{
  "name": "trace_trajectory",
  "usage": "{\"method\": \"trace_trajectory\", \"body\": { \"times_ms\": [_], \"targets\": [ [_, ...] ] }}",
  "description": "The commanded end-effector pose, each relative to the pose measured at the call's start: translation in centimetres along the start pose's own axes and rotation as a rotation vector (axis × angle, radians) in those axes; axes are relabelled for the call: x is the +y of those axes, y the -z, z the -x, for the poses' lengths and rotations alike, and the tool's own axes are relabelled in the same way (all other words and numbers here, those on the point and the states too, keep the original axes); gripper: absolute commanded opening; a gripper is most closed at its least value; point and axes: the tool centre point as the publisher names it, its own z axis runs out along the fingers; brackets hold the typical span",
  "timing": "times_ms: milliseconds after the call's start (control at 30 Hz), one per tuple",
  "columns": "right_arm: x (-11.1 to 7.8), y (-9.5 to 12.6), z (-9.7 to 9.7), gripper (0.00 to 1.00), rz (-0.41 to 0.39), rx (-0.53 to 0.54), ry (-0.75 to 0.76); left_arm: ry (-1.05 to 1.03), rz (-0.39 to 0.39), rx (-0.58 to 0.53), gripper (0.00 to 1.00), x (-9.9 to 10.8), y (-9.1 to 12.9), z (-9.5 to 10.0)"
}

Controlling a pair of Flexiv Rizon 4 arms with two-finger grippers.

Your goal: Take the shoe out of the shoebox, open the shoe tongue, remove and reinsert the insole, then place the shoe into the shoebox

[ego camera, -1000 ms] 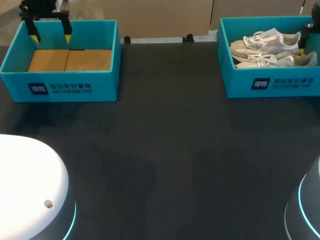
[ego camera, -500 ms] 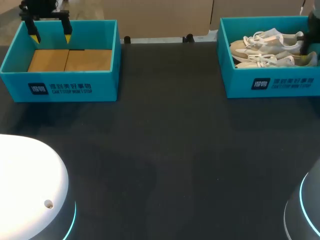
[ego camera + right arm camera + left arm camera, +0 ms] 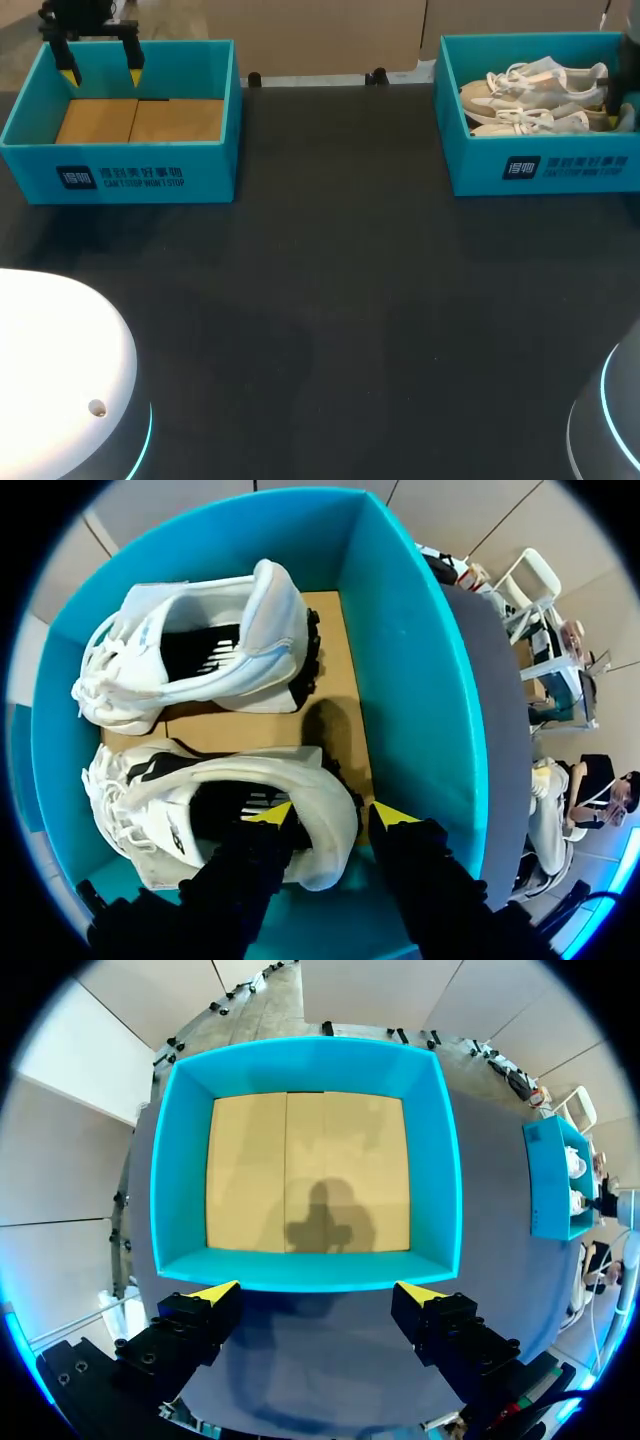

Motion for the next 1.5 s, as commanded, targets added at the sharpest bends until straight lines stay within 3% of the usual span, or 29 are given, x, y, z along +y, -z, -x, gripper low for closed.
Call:
{"method": "trace_trajectory", "body": {
  "times_ms": [33,433,533,600,733,1000,1300,1500],
  "targets": [
    [0.1,-1.2,0.0,0.45,-0.005,0.007,-0.006,0.000,0.000,0.000,1.00,0.0,0.0,0.0],
    [0.0,-3.3,0.0,0.40,-0.017,-0.008,-0.012,0.000,0.000,0.000,1.00,0.0,0.0,0.0],
    [0.0,-3.8,0.0,0.25,-0.027,-0.018,-0.014,0.000,0.000,0.000,1.00,0.0,0.0,0.0],
    [0.0,-4.2,0.1,0.00,-0.035,-0.025,-0.017,0.000,0.000,0.000,1.00,0.0,0.0,0.0],
    [-0.4,-3.7,0.6,0.00,-0.040,-0.026,-0.029,0.000,0.000,0.000,1.00,0.0,0.0,0.0],
    [-1.2,-0.6,2.4,0.00,-0.031,-0.073,-0.045,0.000,0.000,0.000,1.00,0.0,0.0,0.0],
    [-1.0,5.9,3.9,0.00,0.014,-0.085,-0.095,0.000,0.000,0.000,1.00,0.0,0.0,0.0],
    [-1.0,10.5,3.7,0.00,0.048,-0.098,-0.108,0.000,0.000,0.000,1.00,0.0,0.0,0.0]
  ]
}}
